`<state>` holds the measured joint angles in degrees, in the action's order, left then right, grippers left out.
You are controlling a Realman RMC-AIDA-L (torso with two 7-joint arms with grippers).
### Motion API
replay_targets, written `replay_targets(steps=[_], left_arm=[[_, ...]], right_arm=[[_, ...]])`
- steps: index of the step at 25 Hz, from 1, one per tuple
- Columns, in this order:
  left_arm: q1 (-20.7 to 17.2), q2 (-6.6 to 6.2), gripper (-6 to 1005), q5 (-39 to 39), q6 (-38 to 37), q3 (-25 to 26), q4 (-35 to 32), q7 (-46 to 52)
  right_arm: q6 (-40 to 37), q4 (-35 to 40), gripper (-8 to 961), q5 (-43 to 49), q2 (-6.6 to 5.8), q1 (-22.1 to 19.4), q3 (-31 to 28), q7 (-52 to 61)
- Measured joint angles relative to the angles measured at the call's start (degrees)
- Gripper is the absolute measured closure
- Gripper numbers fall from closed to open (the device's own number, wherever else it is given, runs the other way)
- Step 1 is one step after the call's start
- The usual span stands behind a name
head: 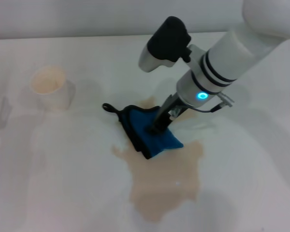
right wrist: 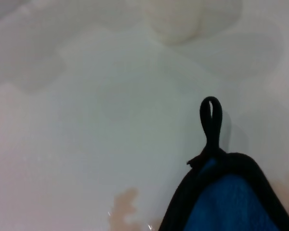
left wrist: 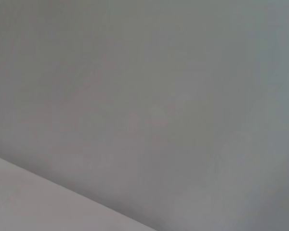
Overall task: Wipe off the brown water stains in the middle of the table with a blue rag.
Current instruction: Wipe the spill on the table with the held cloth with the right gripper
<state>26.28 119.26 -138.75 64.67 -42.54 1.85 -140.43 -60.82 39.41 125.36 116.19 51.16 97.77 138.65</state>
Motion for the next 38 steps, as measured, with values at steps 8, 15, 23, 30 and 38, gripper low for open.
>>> replay_targets(steps=[8,15,23,30,38], left_arm=[[0.4,0.02,138,0.0,-1.6,0.1,0.0,0.0],[0.5,0.09,138,0.0,-1.6,0.1,0.0,0.0],[0.4,0.09,138,0.0,-1.6,0.1,0.0,0.0],[0.3,0.09,138,0.0,-1.5,0.1,0.0,0.0],[0.4,0.09,138,0.0,-1.6,0.1,0.0,0.0]], right_arm=[[3.6,0.0,809,-3.0,0.00,0.5,4.0,0.0],[8.4,-2.6,809,-2.9,-0.03,0.6,5.0,-0.1],[11.8,-8.1,808,0.6,-0.79,1.6,-1.1,-0.1],[12.2,-8.9,808,9.6,-0.88,1.1,-14.0,-0.1],[14.3,-9.2,815,3.3,-0.04,1.0,-7.1,-0.1]])
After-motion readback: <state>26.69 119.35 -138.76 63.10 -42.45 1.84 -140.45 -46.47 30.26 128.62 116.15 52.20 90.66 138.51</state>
